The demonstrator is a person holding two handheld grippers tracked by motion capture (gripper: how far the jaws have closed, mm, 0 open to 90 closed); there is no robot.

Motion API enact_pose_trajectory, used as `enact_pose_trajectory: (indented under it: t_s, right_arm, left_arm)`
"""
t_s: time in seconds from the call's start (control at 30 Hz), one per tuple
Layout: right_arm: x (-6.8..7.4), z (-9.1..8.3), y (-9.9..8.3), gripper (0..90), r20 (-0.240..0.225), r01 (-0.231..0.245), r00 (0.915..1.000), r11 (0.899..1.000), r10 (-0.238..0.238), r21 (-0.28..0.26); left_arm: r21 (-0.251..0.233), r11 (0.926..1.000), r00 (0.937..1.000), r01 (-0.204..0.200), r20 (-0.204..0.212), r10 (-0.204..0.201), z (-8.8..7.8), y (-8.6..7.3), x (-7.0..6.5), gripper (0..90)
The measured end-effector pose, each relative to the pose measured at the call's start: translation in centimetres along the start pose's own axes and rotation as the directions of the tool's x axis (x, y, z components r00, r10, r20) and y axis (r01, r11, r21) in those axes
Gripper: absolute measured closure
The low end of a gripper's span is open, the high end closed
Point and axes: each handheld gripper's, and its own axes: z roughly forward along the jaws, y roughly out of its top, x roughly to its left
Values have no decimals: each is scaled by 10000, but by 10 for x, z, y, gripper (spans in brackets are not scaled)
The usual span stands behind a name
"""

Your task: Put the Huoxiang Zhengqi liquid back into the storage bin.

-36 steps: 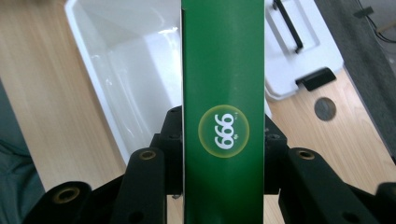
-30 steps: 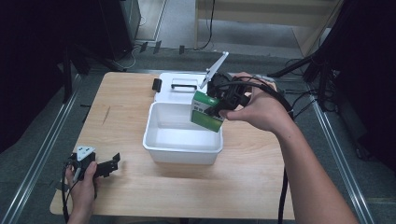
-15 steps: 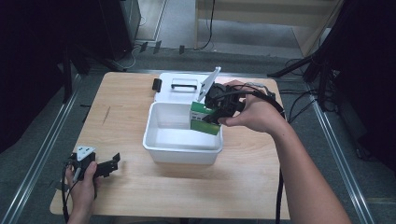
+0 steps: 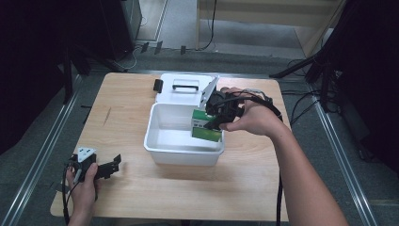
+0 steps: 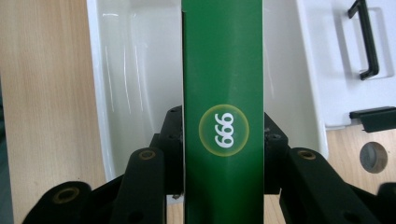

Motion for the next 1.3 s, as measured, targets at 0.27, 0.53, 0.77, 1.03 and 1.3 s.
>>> enact_pose_trajectory:
  t_s: [0.27, 0.53, 0.77, 1.03, 1.3]
  right_arm:
    - [-1, 23, -3, 637, -230, 4, 9997, 9995, 3, 312]
    - [-2, 40, -8, 636, -399, 103, 9992, 9990, -86, 442]
    - [0, 52, -14, 635, -565, 134, 9983, 9989, -109, 440]
    - [3, 62, -15, 628, -706, 273, 9972, 9975, -227, 649]
    - [1, 59, -15, 543, -631, -41, 9980, 9994, 63, 353]
  left_arm:
    - [-29, 10000, 10000, 25, 9, -25, 0, 0, 0, 0]
    - [-33, 10000, 10000, 26, 10, -26, 0, 0, 0, 0]
    - [-7, 10000, 10000, 4, 8, -4, 0, 0, 0, 0]
    - [-18, 10000, 10000, 19, 13, -19, 0, 0, 0, 0]
    - [-19, 10000, 10000, 27, 23, -27, 0, 0, 0, 0]
